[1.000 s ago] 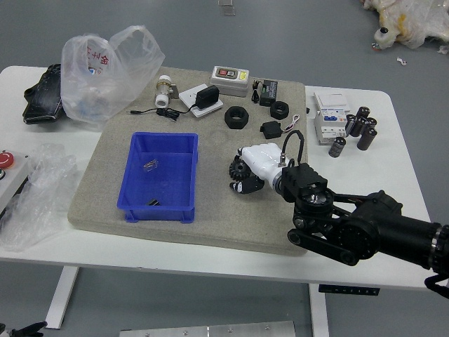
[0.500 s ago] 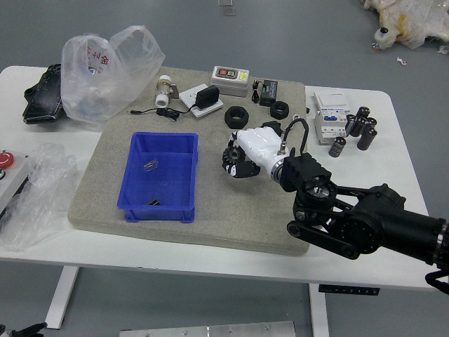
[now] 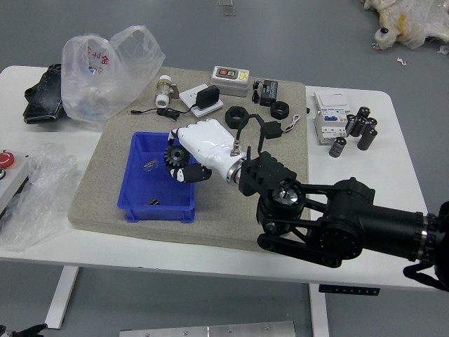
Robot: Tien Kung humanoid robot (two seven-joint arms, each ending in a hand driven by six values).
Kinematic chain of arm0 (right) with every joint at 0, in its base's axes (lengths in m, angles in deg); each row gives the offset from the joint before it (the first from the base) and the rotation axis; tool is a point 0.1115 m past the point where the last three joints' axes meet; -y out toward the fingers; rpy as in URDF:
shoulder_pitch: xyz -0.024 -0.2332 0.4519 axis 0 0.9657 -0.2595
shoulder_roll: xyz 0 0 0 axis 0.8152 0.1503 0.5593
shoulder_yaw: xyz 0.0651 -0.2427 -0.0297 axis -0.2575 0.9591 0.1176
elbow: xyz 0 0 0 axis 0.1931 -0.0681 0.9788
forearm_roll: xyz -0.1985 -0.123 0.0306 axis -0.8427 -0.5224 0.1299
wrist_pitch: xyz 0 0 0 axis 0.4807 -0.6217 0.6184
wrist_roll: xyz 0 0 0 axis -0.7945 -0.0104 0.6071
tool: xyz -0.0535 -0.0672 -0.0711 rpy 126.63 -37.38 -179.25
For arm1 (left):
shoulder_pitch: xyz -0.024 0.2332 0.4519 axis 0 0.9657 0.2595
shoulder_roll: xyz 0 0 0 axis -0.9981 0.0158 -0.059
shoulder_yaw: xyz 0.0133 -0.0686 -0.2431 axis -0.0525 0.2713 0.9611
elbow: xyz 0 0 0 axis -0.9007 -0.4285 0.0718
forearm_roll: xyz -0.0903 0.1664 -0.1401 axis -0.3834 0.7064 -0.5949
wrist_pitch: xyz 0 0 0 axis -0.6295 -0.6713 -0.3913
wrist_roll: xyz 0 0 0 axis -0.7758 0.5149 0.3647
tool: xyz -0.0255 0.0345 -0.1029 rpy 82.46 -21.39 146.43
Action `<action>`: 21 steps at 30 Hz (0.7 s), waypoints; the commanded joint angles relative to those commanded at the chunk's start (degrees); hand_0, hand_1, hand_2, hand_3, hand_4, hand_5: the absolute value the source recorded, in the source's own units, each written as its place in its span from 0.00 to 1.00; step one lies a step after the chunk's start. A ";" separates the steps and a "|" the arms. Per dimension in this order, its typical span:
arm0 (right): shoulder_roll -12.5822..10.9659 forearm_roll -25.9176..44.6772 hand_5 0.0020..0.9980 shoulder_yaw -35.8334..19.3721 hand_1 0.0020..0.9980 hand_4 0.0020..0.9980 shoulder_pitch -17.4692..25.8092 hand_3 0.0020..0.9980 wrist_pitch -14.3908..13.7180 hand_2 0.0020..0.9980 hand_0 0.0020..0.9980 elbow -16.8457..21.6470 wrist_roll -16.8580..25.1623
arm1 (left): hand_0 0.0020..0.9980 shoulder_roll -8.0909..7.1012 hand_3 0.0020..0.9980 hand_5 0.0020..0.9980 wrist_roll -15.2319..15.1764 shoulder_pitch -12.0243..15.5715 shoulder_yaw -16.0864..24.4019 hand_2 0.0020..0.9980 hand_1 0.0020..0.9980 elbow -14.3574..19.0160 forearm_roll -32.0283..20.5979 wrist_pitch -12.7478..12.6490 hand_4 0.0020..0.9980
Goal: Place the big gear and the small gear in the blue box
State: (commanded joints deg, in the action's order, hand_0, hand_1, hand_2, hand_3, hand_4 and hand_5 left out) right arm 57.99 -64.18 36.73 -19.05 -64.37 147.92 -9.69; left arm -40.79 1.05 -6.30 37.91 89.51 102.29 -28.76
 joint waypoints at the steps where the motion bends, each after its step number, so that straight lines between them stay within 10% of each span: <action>1: 0.39 0.01 0.07 0.48 0.47 0.47 -0.19 0.50 -0.07 0.37 0.32 -0.01 0.19 | 0.62 -0.01 0.62 0.54 0.00 0.00 -0.01 0.54 0.59 0.00 0.00 0.00 0.68; 14: 2.94 0.52 0.08 2.50 0.49 0.53 -0.18 0.54 1.87 0.41 0.33 -1.43 -0.80 | 0.62 -0.08 0.62 0.54 -0.14 0.03 -0.76 0.54 0.59 0.30 -3.01 -1.24 0.68; 15: 2.96 0.77 0.18 2.37 0.49 0.42 -0.18 1.00 1.77 0.43 0.33 -1.52 -0.70 | 0.62 -0.12 0.62 0.54 -0.36 0.00 -1.04 0.54 0.59 0.26 -3.63 -1.46 0.68; 21: 3.17 1.70 0.18 1.75 0.49 0.42 -0.06 1.00 2.64 0.43 0.33 -2.31 -1.19 | 0.62 -0.73 0.62 0.54 -1.70 -0.57 -2.44 0.54 0.59 -0.01 -6.36 -2.50 0.68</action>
State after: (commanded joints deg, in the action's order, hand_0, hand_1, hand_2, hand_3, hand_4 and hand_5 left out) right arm 61.16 -62.49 38.48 -19.11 -61.73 145.61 -10.88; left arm -41.52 -0.64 -6.87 35.47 89.51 95.92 -31.26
